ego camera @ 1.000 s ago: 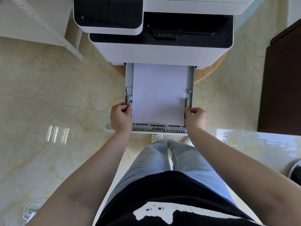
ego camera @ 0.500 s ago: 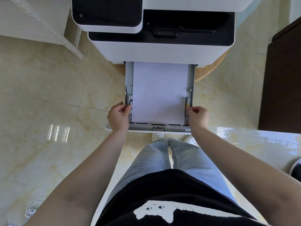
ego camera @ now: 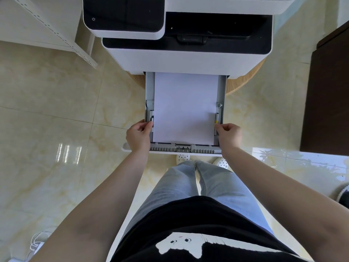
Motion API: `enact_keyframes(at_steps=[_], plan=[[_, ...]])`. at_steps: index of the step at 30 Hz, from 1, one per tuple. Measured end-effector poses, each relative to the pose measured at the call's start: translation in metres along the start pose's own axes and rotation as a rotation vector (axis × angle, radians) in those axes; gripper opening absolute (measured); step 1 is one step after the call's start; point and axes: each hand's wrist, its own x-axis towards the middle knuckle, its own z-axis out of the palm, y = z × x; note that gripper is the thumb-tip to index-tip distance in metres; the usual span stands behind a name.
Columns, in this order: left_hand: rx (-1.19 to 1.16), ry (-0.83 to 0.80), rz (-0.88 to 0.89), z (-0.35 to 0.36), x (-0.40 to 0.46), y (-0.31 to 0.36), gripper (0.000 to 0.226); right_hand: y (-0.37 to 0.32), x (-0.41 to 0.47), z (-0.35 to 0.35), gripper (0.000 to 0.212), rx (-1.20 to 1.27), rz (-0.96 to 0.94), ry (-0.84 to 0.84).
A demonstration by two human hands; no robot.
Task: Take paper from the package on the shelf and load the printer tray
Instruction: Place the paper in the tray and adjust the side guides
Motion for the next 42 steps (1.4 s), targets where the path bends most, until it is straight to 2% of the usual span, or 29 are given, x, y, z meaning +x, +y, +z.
enact_keyframes(at_steps=[7,14,18,26,31,37,40,42], plan=[[-0.031,-0.022,-0.027,-0.001,0.003,0.001,0.004,-0.002,-0.001,-0.001,0.025,0.013,0.001,-0.007],[-0.074,-0.039,-0.072,-0.004,0.002,0.002,0.004,0.0,0.001,-0.007,0.015,0.075,0.012,-0.045],[-0.11,-0.01,-0.097,-0.001,-0.001,0.005,0.009,-0.001,0.002,-0.005,0.02,0.092,0.043,-0.027],[-0.024,-0.04,-0.059,-0.002,0.003,0.005,0.005,-0.001,0.002,-0.005,0.019,0.083,0.033,-0.046],[0.004,-0.053,0.04,-0.003,0.0,0.003,0.013,-0.004,0.002,-0.011,0.005,0.087,-0.015,-0.072],[-0.085,0.019,-0.039,0.009,0.006,0.012,0.015,-0.011,0.002,-0.005,0.014,0.152,0.056,-0.026],[-0.146,0.023,-0.105,0.012,0.008,0.013,0.006,-0.015,0.001,-0.003,0.022,0.151,0.081,0.009],[-0.171,0.029,-0.125,0.014,0.009,0.014,0.012,-0.017,0.001,-0.002,0.025,0.149,0.089,0.026]])
